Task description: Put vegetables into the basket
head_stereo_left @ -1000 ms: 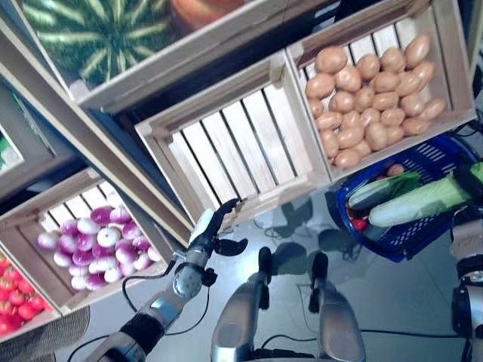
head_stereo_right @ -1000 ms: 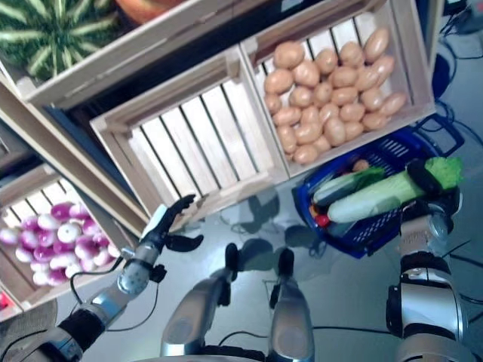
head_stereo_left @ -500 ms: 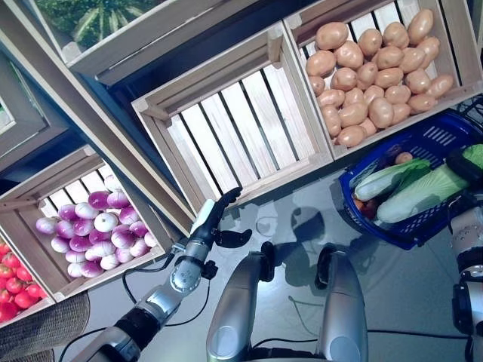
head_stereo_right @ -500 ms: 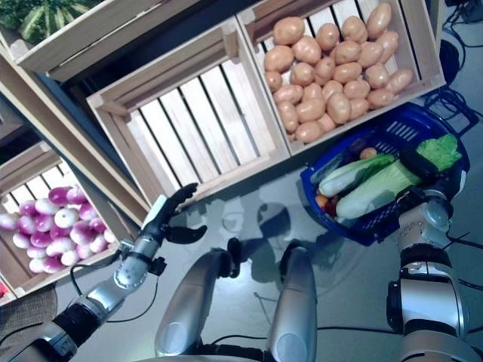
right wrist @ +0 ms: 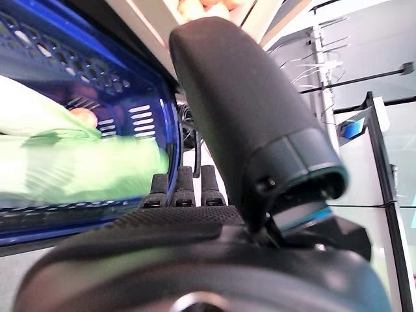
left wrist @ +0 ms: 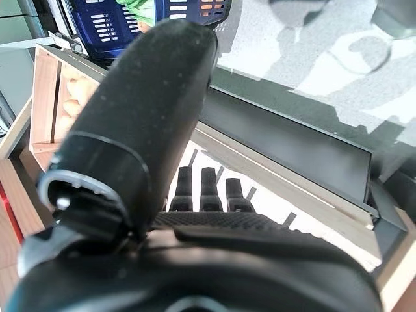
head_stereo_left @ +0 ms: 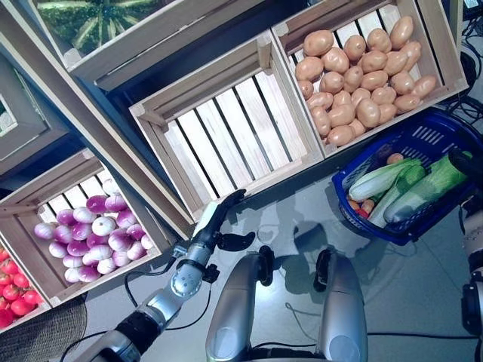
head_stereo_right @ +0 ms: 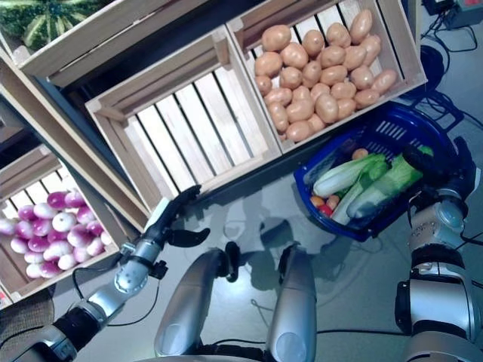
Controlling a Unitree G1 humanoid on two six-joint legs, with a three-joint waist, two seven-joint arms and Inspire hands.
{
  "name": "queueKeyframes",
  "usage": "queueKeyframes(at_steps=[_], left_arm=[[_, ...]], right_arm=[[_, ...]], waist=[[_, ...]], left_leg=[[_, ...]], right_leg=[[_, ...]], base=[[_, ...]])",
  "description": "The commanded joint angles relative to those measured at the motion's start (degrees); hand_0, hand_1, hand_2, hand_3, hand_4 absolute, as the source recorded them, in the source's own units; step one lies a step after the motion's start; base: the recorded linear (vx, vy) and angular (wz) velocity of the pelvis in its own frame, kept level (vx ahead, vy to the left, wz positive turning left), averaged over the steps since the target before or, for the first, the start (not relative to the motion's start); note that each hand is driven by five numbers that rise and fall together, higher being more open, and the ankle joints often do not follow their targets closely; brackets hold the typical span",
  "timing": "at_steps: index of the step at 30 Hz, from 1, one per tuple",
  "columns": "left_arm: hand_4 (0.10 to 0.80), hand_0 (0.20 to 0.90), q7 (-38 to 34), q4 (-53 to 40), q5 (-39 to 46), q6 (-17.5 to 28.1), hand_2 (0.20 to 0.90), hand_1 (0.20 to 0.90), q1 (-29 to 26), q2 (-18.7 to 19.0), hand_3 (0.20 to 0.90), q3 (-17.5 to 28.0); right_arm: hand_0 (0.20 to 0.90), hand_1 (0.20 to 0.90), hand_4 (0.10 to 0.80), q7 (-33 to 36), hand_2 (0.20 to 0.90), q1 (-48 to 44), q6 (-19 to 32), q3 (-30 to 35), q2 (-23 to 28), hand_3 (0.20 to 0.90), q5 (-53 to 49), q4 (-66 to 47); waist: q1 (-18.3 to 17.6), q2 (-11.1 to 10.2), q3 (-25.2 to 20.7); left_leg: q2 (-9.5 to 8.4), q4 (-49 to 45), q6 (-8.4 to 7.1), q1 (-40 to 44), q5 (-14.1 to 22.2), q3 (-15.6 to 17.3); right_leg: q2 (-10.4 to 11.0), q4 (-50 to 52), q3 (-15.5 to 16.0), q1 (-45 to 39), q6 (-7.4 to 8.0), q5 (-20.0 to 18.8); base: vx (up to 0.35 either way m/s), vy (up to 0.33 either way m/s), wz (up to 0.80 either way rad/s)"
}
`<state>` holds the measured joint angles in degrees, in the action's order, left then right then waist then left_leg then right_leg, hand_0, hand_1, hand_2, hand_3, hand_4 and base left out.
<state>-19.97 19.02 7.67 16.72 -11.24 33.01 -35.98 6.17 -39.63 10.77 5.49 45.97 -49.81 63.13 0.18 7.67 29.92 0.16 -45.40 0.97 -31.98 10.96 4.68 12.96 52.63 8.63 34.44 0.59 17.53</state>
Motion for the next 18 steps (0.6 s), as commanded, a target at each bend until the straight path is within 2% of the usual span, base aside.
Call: queueKeyframes(at_steps=[1, 7, 11, 13, 18], left_arm=[[0.800, 0.900, -3.2, -6.5, 1.4, 6.2, 0.900, 0.900, 1.8, 1.8, 0.900, 2.4], [0.800, 0.900, -3.4, -5.3, 0.8, 6.1, 0.900, 0.900, 2.8, 2.0, 0.900, 2.4], [0.800, 0.900, -3.6, -2.9, -0.5, 5.5, 0.900, 0.900, 3.1, 1.6, 0.900, 2.5], [0.800, 0.900, -3.9, -1.4, -1.6, 5.2, 0.900, 0.900, 3.0, 1.4, 0.900, 2.6], [0.800, 0.900, -2.9, 0.7, -2.6, 4.5, 0.900, 0.900, 2.9, 0.6, 0.900, 3.7]], right_arm=[[0.900, 0.900, 0.800, -1.2, 0.900, -1.8, 4.8, 0.2, 7.5, 0.900, 3.6, -1.6], [0.900, 0.900, 0.800, -1.8, 0.900, -1.4, 4.5, -0.1, 8.0, 0.900, 3.3, -1.3], [0.900, 0.900, 0.800, -3.0, 0.900, -1.2, 4.0, -0.6, 7.4, 0.900, 2.5, -0.9], [0.900, 0.900, 0.800, -4.8, 0.900, -0.8, 3.2, -1.5, 6.7, 0.900, 2.3, -1.3], [0.900, 0.900, 0.800, -9.2, 0.900, 2.7, 2.1, -1.6, 3.4, 0.900, -2.0, -3.7]], waist=[[1.1, -2.1, -3.5], [1.8, -3.1, -5.2], [2.4, -4.4, -7.6], [2.6, -5.3, -9.8], [2.4, -6.9, -15.0]], left_leg=[[0.78, -4.5, 0.18, 4.3, 1.3, 0.6], [1.50, 2.2, -0.67, 8.4, -1.8, -0.3], [1.71, 10.5, -1.39, 12.9, -4.3, -0.6], [1.68, 17.1, -1.76, 16.5, -6.1, 0.1], [0.97, 28.9, -2.10, 23.1, -7.6, 0.6]], right_leg=[[-1.9, -4.0, 2.1, -9.3, -4.95, -2.7], [-3.2, -10.8, 2.8, -14.6, -4.68, -4.7], [-4.1, -19.4, 2.9, -19.4, -3.49, -7.6], [-4.7, -26.2, 3.2, -23.0, -2.62, -10.3], [-5.7, -38.7, 2.9, -29.3, -0.44, -14.7]], base=[[0.000, 0.000, 0.00], [0.019, 0.012, 0.02], [0.067, 0.012, 0.03], [0.114, 0.004, -0.04], [0.139, 0.016, -0.08]])
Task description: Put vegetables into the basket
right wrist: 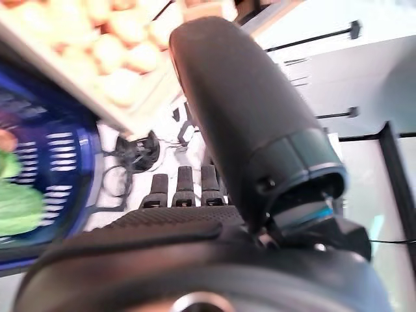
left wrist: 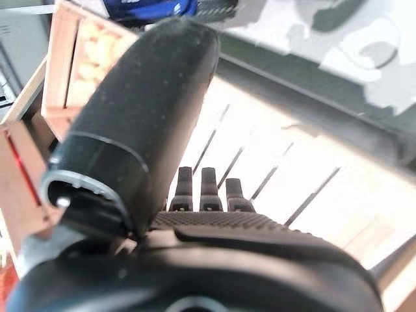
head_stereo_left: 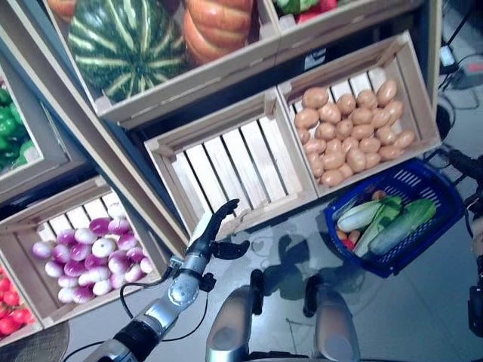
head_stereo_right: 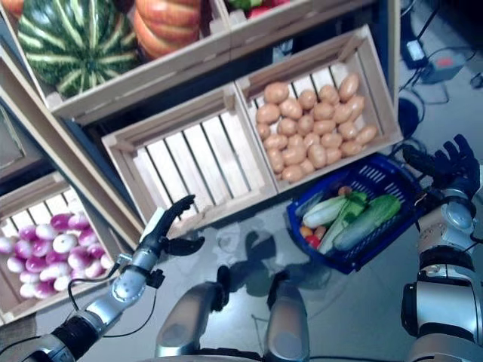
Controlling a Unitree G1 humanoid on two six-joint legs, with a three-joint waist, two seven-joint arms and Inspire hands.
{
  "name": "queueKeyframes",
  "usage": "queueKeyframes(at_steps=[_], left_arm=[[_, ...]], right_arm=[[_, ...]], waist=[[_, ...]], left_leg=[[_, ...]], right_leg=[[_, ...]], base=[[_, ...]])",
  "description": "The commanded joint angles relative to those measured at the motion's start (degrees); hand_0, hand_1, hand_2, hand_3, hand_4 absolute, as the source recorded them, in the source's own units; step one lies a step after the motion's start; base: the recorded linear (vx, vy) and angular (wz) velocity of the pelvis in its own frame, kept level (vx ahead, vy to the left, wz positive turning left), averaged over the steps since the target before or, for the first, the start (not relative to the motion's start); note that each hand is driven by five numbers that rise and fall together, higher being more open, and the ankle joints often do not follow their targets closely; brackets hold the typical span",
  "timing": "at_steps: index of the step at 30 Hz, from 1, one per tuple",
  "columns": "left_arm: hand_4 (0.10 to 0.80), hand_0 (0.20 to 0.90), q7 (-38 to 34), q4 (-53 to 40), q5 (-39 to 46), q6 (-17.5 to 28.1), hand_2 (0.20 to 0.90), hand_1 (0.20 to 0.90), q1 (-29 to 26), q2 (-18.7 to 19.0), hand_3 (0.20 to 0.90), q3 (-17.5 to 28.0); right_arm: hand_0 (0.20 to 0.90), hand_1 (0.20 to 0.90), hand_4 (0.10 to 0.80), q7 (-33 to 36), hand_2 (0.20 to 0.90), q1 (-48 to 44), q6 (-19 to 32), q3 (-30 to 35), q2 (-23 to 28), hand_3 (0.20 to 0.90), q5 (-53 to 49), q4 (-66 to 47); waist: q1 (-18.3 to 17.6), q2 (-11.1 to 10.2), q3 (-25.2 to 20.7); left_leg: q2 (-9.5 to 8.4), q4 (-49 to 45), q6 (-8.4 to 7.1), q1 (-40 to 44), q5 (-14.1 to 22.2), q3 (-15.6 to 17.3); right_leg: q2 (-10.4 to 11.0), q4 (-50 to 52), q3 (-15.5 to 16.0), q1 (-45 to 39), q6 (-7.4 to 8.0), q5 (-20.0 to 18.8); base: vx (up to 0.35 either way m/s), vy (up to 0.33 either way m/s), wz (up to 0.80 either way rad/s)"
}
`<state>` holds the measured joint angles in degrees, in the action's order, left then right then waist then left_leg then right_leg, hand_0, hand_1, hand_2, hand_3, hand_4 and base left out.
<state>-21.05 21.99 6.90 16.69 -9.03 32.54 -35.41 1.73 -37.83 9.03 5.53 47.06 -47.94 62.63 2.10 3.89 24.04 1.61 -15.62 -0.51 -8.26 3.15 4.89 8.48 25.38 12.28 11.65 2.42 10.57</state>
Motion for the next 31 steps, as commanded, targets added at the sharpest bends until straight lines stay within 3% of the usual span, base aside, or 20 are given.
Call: queueKeyframes(at_steps=[1, 9, 12, 16, 23, 31], left_arm=[[0.800, 0.900, -1.4, -1.7, -2.2, 4.4, 0.900, 0.900, 0.7, 0.7, 0.900, 3.5], [0.800, 0.900, 1.4, 3.2, -3.4, 3.8, 0.900, 0.900, 1.9, -2.4, 0.900, 5.8], [0.800, 0.900, 0.7, 10.6, -6.6, 4.2, 0.900, 0.900, 2.5, -5.7, 0.900, 6.6], [0.800, 0.900, 2.7, 22.6, -7.7, 4.5, 0.900, 0.900, 4.0, -10.7, 0.900, 9.3], [0.800, 0.900, 8.5, 34.5, -6.6, 3.3, 0.900, 0.900, 5.2, -15.8, 0.900, 10.4], [0.800, 0.900, 12.3, 41.4, -4.5, 3.2, 0.900, 0.900, 5.1, -20.1, 0.900, 9.3]], right_arm=[[0.900, 0.900, 0.800, -5.8, 0.900, 2.5, 3.8, -1.5, 0.6, 0.900, -5.8, -4.1], [0.900, 0.900, 0.800, -8.6, 0.900, 13.8, 3.1, -3.5, -14.4, 0.900, -7.7, -10.9], [0.900, 0.900, 0.800, -14.4, 0.900, 19.8, 1.2, -4.3, -21.3, 0.900, -13.1, -12.5], [0.900, 0.900, 0.800, -15.2, 0.900, 28.7, 1.2, -10.0, -30.5, 0.900, -10.1, -16.0], [0.900, 0.900, 0.800, -18.4, 0.900, 33.4, -3.3, -17.4, -35.9, 0.900, -2.9, -10.3], [0.900, 0.900, 0.800, -17.2, 0.900, 34.7, -3.1, -23.0, -40.0, 0.900, 1.9, -5.2]], waist=[[0.3, -3.3, -10.4], [-0.5, -3.9, -17.2], [-1.3, -4.0, -19.3], [-2.7, -4.5, -21.4], [-3.4, -4.8, -22.8], [-3.2, -5.1, -23.1]], left_leg=[[-0.71, 2.3, -0.61, 1.1, -0.6, 0.5], [-0.51, 17.6, -0.28, 9.3, -5.0, 0.2], [-0.41, 20.6, -0.24, 10.8, -5.9, 0.2], [-0.45, 20.6, -0.04, 11.2, -5.7, 0.5], [-0.65, 20.6, 0.35, 11.8, -5.6, 1.1], [-1.41, 20.6, 0.84, 12.0, -5.5, 0.0]], right_leg=[[-1.6, -14.4, -1.1, -8.0, -1.72, -8.8], [-2.8, -26.4, -3.1, -12.9, 0.81, -14.8], [-3.6, -29.5, -3.8, -13.9, 1.12, -16.4], [-4.3, -30.4, -4.8, -13.9, 1.18, -16.8], [-4.9, -30.4, -5.3, -14.6, 1.03, -16.4], [-5.0, -30.4, -5.2, -15.7, 0.90, -15.6]], base=[[0.139, 0.032, 0.02], [0.095, 0.038, -0.01], [0.019, 0.030, 0.00], [0.039, 0.003, -0.07], [0.043, 0.013, -0.03], [0.029, 0.008, -0.05]])
